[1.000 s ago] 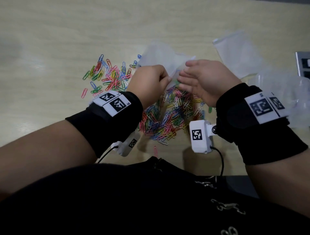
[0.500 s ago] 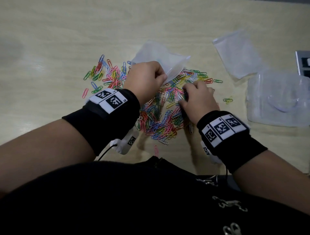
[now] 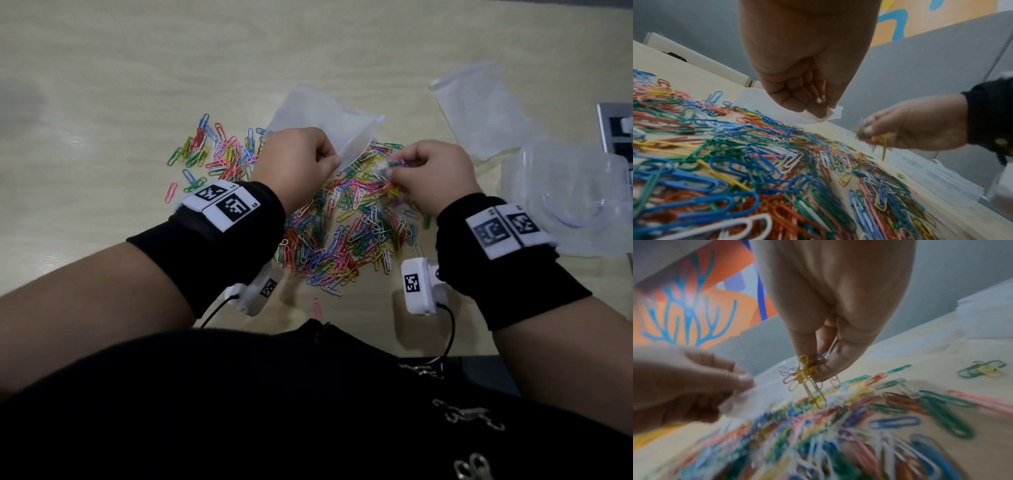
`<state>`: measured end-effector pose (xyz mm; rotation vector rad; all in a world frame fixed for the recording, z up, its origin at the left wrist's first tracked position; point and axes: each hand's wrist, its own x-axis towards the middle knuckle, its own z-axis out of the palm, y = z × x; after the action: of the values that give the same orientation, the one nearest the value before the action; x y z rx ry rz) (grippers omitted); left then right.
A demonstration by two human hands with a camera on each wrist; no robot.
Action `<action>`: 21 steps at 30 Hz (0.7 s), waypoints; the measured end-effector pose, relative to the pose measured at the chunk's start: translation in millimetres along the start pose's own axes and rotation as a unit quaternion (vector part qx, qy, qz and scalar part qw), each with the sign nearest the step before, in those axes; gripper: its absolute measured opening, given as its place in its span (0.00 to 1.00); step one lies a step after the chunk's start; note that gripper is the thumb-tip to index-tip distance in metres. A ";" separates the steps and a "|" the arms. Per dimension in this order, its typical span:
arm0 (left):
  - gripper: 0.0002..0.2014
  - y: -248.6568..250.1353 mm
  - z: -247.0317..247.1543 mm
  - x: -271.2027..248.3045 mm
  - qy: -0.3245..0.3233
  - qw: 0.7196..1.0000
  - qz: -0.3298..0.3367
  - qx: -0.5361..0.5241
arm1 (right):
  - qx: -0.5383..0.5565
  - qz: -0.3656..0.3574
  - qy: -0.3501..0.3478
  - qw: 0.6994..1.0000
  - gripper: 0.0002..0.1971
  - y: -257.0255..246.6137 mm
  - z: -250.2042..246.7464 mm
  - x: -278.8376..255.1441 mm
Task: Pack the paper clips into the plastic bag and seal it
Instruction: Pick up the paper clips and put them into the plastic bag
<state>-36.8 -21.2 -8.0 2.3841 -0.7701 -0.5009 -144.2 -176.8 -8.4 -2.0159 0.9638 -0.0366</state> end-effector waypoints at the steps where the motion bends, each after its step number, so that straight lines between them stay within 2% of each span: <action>1: 0.08 0.3 0.3 -0.3 0.000 1.000 0.000 0.000 | 0.062 0.014 -0.008 0.998 0.07 -4.6 -0.9 -0.5; 5: 0.08 3.2 2.2 -2.8 -0.011 1.000 0.009 -0.001 | 0.300 0.072 -0.061 0.949 0.08 -21.0 4.8 -2.7; 9: 0.07 8.4 3.2 -6.6 -0.015 0.999 0.036 0.000 | 0.352 0.122 -0.066 0.926 0.07 -26.8 11.2 -5.6; 15: 0.07 9.9 6.0 -9.5 -0.001 0.999 0.044 -0.013 | 0.282 0.158 -0.051 0.945 0.04 -24.5 14.9 -2.9; 17: 0.07 10.8 6.7 -9.5 0.003 0.999 0.043 -0.010 | 0.246 0.146 -0.053 0.957 0.07 -27.6 13.1 -2.2; 19: 0.07 11.4 7.6 -9.3 0.004 0.999 0.041 -0.004 | 0.142 0.111 -0.064 0.982 0.02 -32.5 11.6 -2.6; 20: 0.07 11.5 8.0 -9.2 0.003 0.999 0.041 -0.002 | 0.094 0.096 -0.062 0.989 0.05 -37.1 10.6 -5.6; 21: 0.07 11.8 8.4 -9.1 0.001 0.999 0.040 0.000 | 0.059 0.081 -0.055 0.993 0.12 -38.7 10.7 -6.6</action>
<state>-52.8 -26.9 -5.5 2.3419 -0.8613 -0.4660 -121.1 -152.8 15.0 -1.8068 1.0281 0.1022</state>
